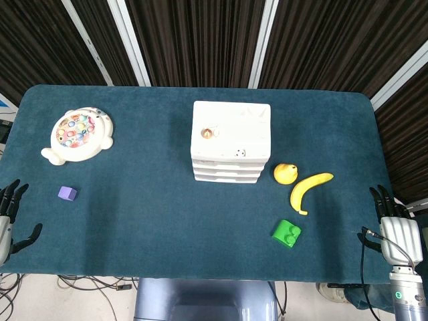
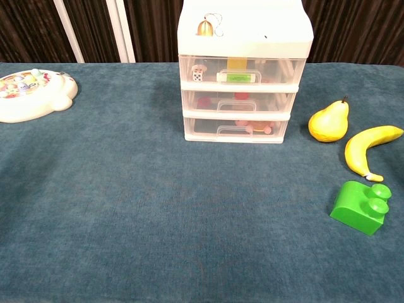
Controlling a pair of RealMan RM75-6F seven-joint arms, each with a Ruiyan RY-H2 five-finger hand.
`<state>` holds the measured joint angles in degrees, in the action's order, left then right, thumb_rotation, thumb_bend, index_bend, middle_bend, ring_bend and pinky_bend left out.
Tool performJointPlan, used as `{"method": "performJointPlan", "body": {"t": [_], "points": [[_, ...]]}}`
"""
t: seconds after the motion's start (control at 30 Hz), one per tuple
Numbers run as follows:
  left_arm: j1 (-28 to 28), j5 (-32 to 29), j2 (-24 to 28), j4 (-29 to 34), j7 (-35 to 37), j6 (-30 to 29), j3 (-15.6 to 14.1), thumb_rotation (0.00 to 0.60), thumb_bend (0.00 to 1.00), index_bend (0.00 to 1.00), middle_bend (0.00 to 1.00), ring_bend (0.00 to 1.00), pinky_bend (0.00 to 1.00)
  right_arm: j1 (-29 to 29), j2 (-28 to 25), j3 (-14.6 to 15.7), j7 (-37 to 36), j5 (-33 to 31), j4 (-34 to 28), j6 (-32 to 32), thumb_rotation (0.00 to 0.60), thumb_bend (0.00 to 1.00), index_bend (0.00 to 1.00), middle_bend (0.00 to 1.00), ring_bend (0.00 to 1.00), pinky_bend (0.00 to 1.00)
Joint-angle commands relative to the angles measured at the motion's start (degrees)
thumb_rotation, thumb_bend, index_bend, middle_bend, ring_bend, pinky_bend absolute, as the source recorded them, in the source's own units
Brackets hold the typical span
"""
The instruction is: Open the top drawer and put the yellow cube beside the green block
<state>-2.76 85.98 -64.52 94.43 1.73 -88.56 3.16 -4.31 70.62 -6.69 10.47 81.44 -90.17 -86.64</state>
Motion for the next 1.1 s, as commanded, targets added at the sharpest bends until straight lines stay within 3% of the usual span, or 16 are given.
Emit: {"method": "performJointPlan", "body": {"t": [0.03, 1.1], "points": [[0.01, 0.05, 0.0, -0.03, 0.07, -0.03, -0.01, 0.6, 0.31, 0.02, 0.0, 0.0, 0.0, 0.03, -0.01, -0.02, 0.03, 0.0, -0.09, -0.07, 0.6, 0.09, 0.07, 0.07, 0.22, 0.26], [0.08, 0.22, 0.14, 0.02, 0.42, -0.1, -0.08, 0.6, 0.31, 0.01, 0.0, 0.0, 0.0, -0.02, -0.27, 0.29, -0.99, 0.62, -0.49, 0.11, 0.6, 0.09, 0.07, 0.07, 0.22, 0.26]]}}
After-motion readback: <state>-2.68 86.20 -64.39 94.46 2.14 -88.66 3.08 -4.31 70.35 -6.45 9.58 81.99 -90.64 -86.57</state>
